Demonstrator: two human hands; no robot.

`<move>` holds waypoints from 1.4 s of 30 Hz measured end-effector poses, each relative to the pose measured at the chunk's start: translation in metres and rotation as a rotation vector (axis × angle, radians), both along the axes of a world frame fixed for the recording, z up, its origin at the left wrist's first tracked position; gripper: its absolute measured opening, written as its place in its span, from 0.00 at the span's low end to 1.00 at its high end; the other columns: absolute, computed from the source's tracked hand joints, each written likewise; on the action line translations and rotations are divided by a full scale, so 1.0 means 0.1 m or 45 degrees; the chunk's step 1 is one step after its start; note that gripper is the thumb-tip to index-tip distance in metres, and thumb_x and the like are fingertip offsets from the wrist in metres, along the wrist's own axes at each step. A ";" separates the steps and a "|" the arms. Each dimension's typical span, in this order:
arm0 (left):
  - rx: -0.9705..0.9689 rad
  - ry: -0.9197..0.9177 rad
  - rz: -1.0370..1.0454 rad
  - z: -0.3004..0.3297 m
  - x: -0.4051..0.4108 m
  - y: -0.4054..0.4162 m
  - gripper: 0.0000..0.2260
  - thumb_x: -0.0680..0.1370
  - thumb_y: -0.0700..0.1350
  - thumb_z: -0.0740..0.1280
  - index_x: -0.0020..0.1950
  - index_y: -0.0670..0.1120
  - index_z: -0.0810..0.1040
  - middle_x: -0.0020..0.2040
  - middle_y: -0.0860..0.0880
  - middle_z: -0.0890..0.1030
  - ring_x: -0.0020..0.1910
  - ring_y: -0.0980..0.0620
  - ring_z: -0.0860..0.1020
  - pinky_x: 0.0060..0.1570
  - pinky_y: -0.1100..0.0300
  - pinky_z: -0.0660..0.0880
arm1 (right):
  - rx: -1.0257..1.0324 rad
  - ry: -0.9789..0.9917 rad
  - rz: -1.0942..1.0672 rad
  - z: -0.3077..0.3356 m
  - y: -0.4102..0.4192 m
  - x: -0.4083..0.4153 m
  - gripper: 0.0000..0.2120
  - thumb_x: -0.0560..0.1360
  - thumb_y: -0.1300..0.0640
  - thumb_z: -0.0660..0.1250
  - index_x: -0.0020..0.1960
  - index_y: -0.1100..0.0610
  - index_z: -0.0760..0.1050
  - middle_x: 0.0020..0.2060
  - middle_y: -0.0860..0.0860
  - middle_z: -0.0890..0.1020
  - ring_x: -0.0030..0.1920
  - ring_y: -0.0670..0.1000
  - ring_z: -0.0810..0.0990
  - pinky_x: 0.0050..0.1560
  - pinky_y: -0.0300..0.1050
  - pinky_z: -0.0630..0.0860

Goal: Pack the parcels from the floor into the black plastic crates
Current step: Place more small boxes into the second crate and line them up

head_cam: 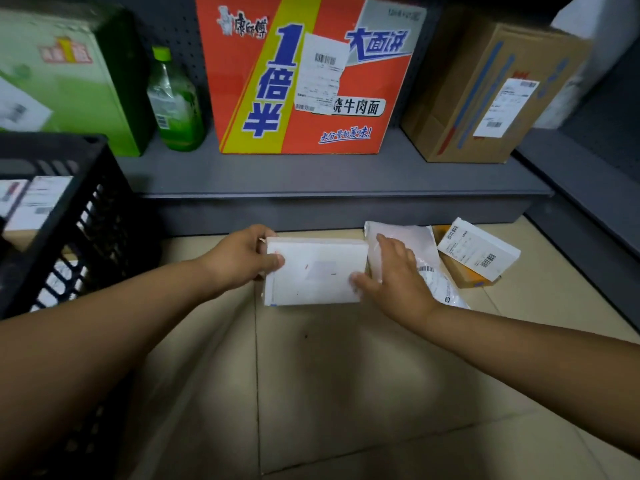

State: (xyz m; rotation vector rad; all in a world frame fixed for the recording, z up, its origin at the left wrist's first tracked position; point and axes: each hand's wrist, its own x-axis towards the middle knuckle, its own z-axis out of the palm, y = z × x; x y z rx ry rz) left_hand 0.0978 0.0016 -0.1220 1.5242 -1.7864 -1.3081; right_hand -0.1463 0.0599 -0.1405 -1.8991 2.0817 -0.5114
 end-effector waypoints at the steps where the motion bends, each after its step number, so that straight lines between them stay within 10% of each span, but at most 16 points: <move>1: -0.053 -0.008 0.026 0.01 0.04 -0.01 0.09 0.75 0.41 0.70 0.52 0.48 0.74 0.46 0.46 0.80 0.43 0.50 0.78 0.41 0.59 0.76 | 0.006 -0.114 -0.077 0.03 -0.05 0.01 0.30 0.76 0.44 0.63 0.72 0.57 0.62 0.65 0.54 0.70 0.64 0.55 0.69 0.63 0.51 0.70; 4: -0.202 -0.054 0.047 0.03 0.13 -0.01 0.09 0.73 0.41 0.72 0.50 0.50 0.75 0.45 0.48 0.78 0.40 0.54 0.75 0.39 0.63 0.71 | 0.025 -0.397 -0.160 0.12 -0.14 0.09 0.20 0.80 0.47 0.56 0.51 0.64 0.77 0.39 0.57 0.81 0.42 0.55 0.80 0.49 0.51 0.77; 7: -0.302 -0.094 0.016 0.05 0.19 0.00 0.12 0.71 0.40 0.73 0.50 0.53 0.75 0.47 0.50 0.79 0.38 0.59 0.74 0.40 0.64 0.70 | 0.108 -0.769 -0.222 0.19 -0.17 0.25 0.21 0.81 0.50 0.55 0.47 0.68 0.75 0.34 0.63 0.81 0.32 0.56 0.78 0.45 0.53 0.80; 16: -0.233 0.138 0.223 0.13 0.24 0.08 0.06 0.72 0.36 0.70 0.42 0.47 0.78 0.41 0.50 0.80 0.40 0.54 0.76 0.35 0.71 0.70 | 0.277 -1.256 -0.433 0.20 -0.20 0.39 0.03 0.76 0.62 0.63 0.47 0.58 0.69 0.50 0.62 0.81 0.35 0.51 0.81 0.38 0.42 0.78; 23: -0.270 0.058 0.402 0.21 0.26 0.09 0.22 0.73 0.32 0.68 0.66 0.42 0.70 0.53 0.50 0.73 0.38 0.60 0.74 0.44 0.63 0.70 | 0.316 -1.348 -0.280 0.27 -0.11 0.45 0.12 0.75 0.69 0.62 0.55 0.56 0.73 0.43 0.50 0.83 0.36 0.45 0.80 0.38 0.38 0.73; 29: -0.148 0.282 0.482 0.25 0.40 0.06 0.16 0.73 0.31 0.66 0.60 0.38 0.75 0.53 0.45 0.81 0.47 0.51 0.79 0.44 0.66 0.77 | 0.314 -1.460 -0.111 0.37 -0.09 0.61 0.14 0.76 0.71 0.60 0.55 0.56 0.76 0.49 0.52 0.84 0.52 0.51 0.82 0.57 0.47 0.76; 35: -0.031 0.497 0.537 0.56 0.72 0.09 0.15 0.75 0.31 0.63 0.59 0.43 0.70 0.46 0.46 0.80 0.41 0.49 0.80 0.37 0.57 0.80 | 0.201 -1.202 0.045 0.45 -0.14 0.94 0.22 0.73 0.68 0.67 0.66 0.60 0.69 0.56 0.53 0.82 0.55 0.49 0.81 0.60 0.48 0.76; 42: -0.154 0.550 0.632 0.95 1.41 0.15 0.08 0.77 0.35 0.64 0.55 0.44 0.72 0.45 0.45 0.80 0.37 0.50 0.79 0.36 0.58 0.80 | -0.326 -0.217 0.376 0.90 -0.28 1.52 0.50 0.66 0.53 0.77 0.77 0.54 0.47 0.75 0.51 0.55 0.74 0.50 0.53 0.73 0.48 0.56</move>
